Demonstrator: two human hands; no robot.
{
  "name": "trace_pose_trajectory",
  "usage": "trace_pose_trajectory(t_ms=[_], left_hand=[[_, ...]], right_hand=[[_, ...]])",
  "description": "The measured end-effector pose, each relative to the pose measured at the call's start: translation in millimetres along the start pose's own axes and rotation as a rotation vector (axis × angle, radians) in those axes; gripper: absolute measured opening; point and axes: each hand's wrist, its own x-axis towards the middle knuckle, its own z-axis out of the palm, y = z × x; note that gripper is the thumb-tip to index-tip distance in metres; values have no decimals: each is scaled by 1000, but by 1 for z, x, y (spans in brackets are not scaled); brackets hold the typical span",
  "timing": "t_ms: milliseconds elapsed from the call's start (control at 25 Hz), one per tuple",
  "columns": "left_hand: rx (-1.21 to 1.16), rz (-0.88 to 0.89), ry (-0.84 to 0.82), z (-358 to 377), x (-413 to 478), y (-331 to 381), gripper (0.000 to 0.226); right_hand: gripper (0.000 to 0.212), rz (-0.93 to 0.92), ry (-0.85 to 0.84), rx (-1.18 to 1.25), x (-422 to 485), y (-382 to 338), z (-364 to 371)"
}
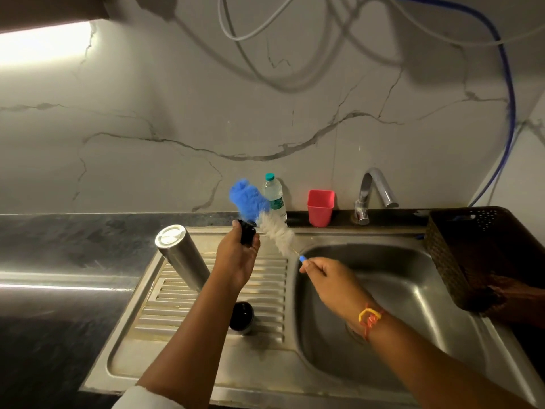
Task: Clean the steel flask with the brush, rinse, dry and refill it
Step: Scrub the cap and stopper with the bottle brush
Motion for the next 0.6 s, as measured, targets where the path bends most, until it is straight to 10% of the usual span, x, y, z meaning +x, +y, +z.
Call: trace_pose_trajectory(t_ms=[600], left_hand=[[299, 150, -66, 2, -10, -8, 32]], right_hand=[[32, 11, -8, 9, -5, 6, 10]])
